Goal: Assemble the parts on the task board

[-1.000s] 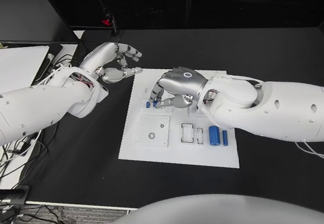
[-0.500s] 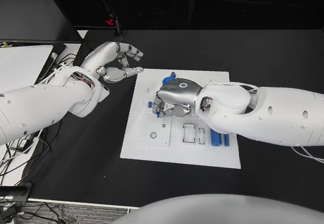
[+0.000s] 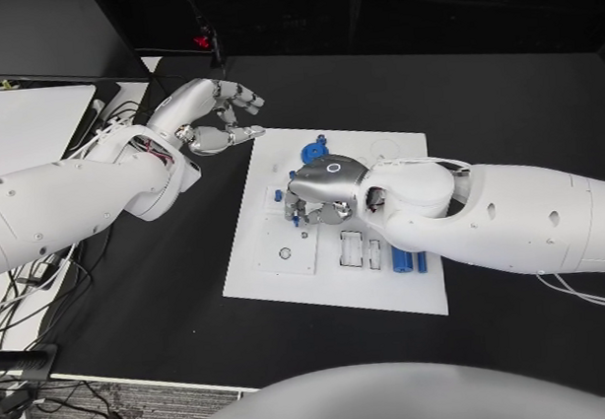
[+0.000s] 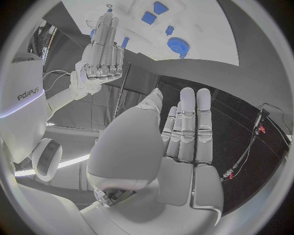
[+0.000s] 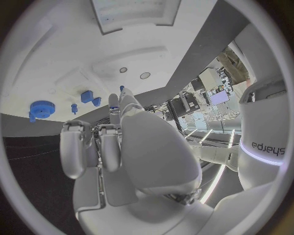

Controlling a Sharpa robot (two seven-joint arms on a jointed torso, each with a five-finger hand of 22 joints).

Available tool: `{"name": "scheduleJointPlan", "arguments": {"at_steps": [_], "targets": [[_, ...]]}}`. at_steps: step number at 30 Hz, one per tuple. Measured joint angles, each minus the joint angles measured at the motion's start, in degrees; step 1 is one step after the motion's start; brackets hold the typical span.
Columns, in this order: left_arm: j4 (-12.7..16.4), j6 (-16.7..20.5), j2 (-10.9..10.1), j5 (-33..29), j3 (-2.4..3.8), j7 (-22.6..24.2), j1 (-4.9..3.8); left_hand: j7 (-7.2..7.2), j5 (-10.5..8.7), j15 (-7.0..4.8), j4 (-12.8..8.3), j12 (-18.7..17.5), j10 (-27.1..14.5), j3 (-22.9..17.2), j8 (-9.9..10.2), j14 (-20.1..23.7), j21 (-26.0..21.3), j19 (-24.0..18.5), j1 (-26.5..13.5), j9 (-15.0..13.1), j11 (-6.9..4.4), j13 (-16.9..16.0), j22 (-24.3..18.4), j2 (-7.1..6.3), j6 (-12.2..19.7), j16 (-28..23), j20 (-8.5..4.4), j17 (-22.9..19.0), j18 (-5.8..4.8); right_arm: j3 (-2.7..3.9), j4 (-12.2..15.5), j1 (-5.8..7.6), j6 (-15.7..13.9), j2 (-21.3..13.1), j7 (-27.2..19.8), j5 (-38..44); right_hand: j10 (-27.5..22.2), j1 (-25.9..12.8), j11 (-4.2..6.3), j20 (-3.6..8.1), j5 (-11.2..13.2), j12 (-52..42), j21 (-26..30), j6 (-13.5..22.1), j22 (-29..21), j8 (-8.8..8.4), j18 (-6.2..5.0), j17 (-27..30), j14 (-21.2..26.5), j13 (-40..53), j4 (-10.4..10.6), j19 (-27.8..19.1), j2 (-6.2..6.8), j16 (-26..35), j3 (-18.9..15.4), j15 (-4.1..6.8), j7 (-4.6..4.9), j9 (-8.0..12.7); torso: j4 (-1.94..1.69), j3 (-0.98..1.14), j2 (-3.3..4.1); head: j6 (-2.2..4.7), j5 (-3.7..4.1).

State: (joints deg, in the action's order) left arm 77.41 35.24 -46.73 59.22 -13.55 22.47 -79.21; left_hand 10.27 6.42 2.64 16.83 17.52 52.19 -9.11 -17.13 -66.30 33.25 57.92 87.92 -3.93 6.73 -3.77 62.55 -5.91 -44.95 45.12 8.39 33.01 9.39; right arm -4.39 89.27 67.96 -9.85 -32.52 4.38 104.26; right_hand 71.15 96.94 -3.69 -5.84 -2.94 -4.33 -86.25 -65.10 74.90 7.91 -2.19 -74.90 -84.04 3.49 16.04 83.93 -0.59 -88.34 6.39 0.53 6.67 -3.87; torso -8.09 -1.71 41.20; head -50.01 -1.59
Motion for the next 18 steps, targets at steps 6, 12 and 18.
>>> {"name": "scheduleJointPlan", "arguments": {"at_steps": [6, 12, 18], "targets": [[0.0, 0.0, 0.0, 0.0, 0.00, 0.0, 0.00, 0.00, 0.00, 0.00, 0.0, 0.0, 0.0, 0.0, 0.0, 0.0, 0.0, 0.0, 0.0, 0.0, 0.00, 0.0, 0.0, 0.00, 0.0, 0.0, 0.00, 0.0, 0.00, -0.01, -0.2, -0.07, 1.0, 0.1, 0.1, 0.9, 0.0, 0.0, 0.00, 0.00, 0.0, 0.0, 0.0, 0.0, 0.0, -0.18, 0.00, 0.0, 0.0, 0.0, 0.0, 0.0, 0.00, 0.0, 0.0, 0.00, 0.04, 0.0, 0.00, -0.02, 0.00, 0.00, 0.49], [0.0, 0.0, -0.1, 0.0, 0.00, 0.0, 0.01, 0.00, 0.00, 0.00, 0.0, 0.0, 0.0, 0.0, 0.0, 0.0, 0.0, 0.0, 0.0, 0.0, 0.00, 0.0, 0.0, 0.00, 0.0, 0.0, 0.00, 0.0, 0.00, -0.01, -0.4, -0.28, 2.2, 0.1, 0.0, 1.5, 0.0, 0.0, 0.00, 0.00, 0.0, 0.0, 0.0, 0.1, 0.0, -0.23, 0.00, 0.0, 0.0, 0.0, 0.0, 0.0, 0.00, 0.0, 0.0, 0.00, 0.12, 0.0, 0.00, -0.02, -0.01, 0.00, 0.44], [-0.1, 0.0, -0.1, 0.0, 0.00, 0.0, 0.01, 0.00, 0.00, 0.00, 0.0, 0.0, 0.0, 0.0, 0.0, 0.0, 0.0, 0.0, 0.0, 0.0, 0.00, 0.0, 0.0, 0.00, 0.0, 0.0, 0.00, 0.0, 0.00, -0.01, -0.6, -0.57, 3.2, 0.4, 0.0, 1.7, 0.0, 0.0, 0.00, 0.00, 0.1, 0.0, 0.0, 0.2, 0.0, -0.09, 0.00, 0.0, 0.0, 0.0, 0.0, 0.0, 0.00, 0.0, 0.0, 0.00, 0.23, -0.1, 0.01, -0.05, -0.03, -0.01, 0.37]]}}
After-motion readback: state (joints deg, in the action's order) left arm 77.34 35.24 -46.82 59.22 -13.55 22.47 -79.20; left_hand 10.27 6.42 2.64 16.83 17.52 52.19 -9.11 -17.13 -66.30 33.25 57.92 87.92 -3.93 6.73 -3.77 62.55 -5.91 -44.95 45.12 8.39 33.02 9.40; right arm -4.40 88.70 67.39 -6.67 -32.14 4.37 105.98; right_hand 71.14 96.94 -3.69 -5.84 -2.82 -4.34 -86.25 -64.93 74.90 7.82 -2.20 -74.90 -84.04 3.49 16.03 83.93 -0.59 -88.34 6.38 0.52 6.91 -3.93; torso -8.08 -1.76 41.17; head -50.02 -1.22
